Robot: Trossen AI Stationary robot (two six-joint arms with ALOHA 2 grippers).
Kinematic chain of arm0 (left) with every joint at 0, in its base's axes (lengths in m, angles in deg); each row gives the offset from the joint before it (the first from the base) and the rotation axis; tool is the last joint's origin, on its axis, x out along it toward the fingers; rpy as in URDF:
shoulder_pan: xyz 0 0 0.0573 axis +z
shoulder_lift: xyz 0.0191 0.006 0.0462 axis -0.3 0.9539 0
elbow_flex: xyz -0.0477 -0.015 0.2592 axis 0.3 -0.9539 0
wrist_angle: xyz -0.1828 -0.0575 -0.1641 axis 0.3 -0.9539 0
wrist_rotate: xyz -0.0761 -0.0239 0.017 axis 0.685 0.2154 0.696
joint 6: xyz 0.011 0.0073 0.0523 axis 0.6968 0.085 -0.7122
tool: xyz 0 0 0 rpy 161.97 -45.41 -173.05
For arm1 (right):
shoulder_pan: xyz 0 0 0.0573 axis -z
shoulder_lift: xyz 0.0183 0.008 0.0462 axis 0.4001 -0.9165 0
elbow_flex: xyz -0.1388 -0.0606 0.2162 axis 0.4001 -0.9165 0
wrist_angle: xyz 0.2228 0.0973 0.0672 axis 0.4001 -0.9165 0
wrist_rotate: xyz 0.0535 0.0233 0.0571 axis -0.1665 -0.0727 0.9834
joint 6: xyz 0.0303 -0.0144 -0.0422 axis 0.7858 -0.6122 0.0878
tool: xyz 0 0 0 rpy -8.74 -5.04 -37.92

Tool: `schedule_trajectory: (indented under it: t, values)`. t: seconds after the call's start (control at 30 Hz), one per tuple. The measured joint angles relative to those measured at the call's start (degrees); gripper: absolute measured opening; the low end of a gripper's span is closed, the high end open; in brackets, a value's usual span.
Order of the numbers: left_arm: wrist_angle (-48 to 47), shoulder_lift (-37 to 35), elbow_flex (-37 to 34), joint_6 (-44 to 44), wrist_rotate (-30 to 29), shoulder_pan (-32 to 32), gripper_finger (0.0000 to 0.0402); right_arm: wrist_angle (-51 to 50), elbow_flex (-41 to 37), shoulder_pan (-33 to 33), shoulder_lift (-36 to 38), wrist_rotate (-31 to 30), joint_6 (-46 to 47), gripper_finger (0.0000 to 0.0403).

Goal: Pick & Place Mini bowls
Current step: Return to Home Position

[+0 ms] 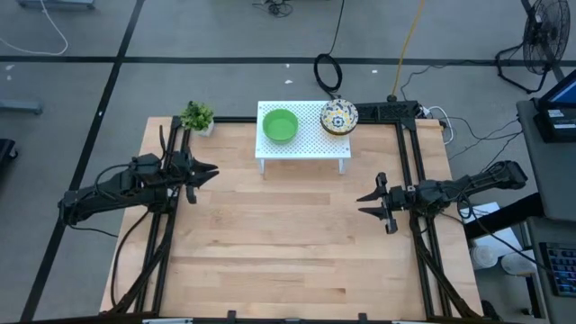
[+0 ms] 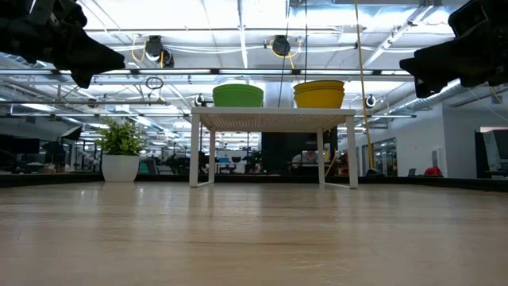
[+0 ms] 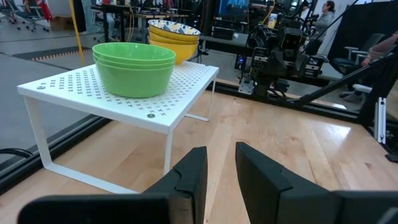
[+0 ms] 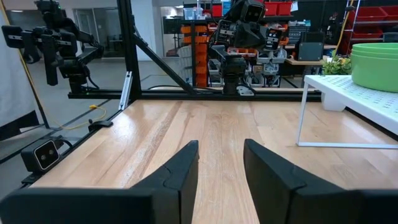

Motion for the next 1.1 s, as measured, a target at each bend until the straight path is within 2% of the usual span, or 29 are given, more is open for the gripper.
schedule_trajectory:
  t: [1.1]
  values:
    - [0.00, 0.01, 0.01, 0.01, 0.00, 0.00, 0.0088, 0.00, 0.00, 0.02, 0.00, 0.00, -0.01, 0.0123]
